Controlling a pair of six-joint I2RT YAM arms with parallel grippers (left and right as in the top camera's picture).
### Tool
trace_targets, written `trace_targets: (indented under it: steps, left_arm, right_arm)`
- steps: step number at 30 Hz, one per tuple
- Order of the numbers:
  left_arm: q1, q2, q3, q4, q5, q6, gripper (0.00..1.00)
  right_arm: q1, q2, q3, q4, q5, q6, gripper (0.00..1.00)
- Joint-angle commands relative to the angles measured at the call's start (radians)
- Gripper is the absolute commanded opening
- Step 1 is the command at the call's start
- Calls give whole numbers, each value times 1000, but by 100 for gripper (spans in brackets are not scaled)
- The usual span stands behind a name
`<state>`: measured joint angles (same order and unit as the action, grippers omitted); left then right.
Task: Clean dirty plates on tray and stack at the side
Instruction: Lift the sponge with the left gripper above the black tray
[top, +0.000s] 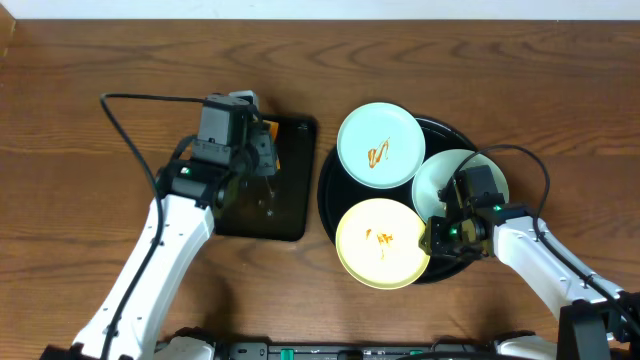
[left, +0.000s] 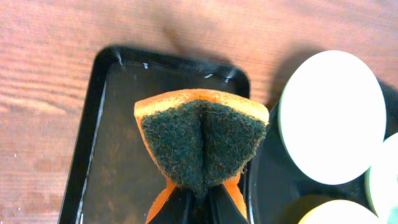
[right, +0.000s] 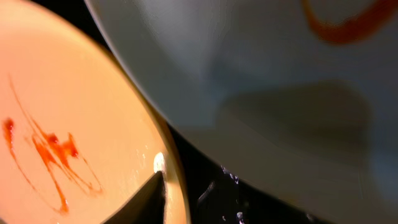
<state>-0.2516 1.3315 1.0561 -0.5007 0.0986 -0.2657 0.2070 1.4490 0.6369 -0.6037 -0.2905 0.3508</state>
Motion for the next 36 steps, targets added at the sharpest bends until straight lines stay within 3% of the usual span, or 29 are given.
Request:
trace_targets:
  steps: [1,3,9,36]
  left_arm:
    - [-2,-54,33,15,-2,-5,7]
    - [-2,-76,33,17,-2,-5,7]
    - [-2,-120,33,23,-2,-5,7]
    - [-2,-159,33,396,-2,90,8]
  right_arm:
    - [4,4,-19,16,-7,25,25]
    - [4,4,-19,16,-17,28,16]
    - [4,4,-19,34,-62,31,1]
    - [4,4,-19,45,-61,31,1]
